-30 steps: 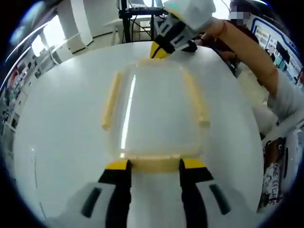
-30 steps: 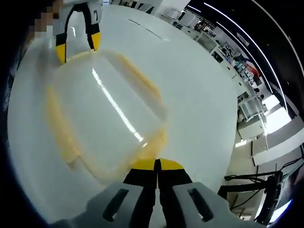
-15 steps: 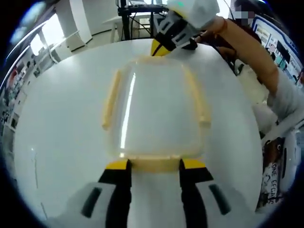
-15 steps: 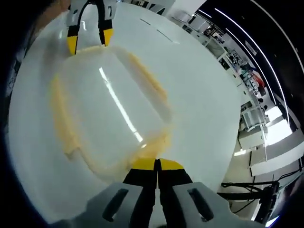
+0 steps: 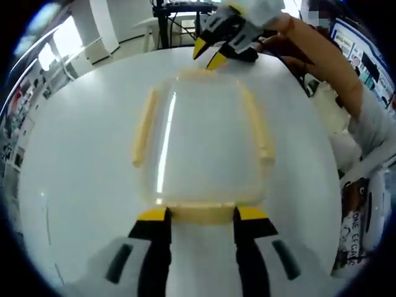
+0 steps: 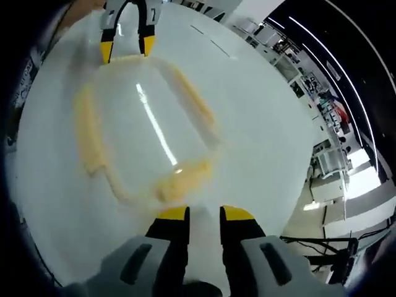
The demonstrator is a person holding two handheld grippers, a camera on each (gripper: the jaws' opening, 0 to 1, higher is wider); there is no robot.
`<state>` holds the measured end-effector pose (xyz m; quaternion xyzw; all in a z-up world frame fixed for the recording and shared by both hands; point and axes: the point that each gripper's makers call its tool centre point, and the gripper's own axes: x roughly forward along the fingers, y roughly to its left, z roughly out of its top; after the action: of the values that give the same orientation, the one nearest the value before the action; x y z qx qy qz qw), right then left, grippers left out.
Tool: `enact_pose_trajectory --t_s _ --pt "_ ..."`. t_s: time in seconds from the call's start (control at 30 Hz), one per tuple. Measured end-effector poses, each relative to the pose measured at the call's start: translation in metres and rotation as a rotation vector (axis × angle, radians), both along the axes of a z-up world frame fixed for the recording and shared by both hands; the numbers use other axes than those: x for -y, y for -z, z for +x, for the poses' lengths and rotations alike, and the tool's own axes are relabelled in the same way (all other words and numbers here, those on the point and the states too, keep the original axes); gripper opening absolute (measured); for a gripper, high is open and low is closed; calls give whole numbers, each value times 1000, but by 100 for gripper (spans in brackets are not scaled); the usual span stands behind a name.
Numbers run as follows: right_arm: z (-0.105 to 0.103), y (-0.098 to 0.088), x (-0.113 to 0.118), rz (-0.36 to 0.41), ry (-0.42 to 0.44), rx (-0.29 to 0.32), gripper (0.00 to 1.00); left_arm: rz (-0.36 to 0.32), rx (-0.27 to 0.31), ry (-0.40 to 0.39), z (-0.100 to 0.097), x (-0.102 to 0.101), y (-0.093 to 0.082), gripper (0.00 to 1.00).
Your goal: Snap each plastic latch of the storage box into its locked position after aligning the lid with the box until every specified latch is closed and the lid sits flush.
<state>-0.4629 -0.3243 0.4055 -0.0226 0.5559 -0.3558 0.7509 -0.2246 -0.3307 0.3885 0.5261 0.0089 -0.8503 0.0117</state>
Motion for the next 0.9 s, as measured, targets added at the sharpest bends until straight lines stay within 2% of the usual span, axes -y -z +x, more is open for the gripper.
enact_pose_trajectory --t_s 0.13,0.27,0.4,0.53,0.6,0.7,0.8,0.9 --pt "12 -5 -13 59 -90 47 33 2 -6 -2 0 0 0 39" --pt "18 -3 -12 84 -119 48 41 2 -7 -2 0 0 1 39" --pt "22 -4 -7 94 -157 26 44 2 -6 -4 1 0 1 39" --pt "25 -3 -7 138 -192 18 47 3 -11 -5 1 0 0 39" --pt "24 -3 -3 148 -209 -6 48 3 -15 -6 2 0 0 39" --pt "23 -3 -2 150 -211 -7 48 3 -15 -7 2 0 0 39" --pt "28 4 4 205 -236 0 48 3 -15 -9 2 0 -1 39" --pt "29 7 7 220 -243 5 47 2 -16 -9 2 0 -1 39"
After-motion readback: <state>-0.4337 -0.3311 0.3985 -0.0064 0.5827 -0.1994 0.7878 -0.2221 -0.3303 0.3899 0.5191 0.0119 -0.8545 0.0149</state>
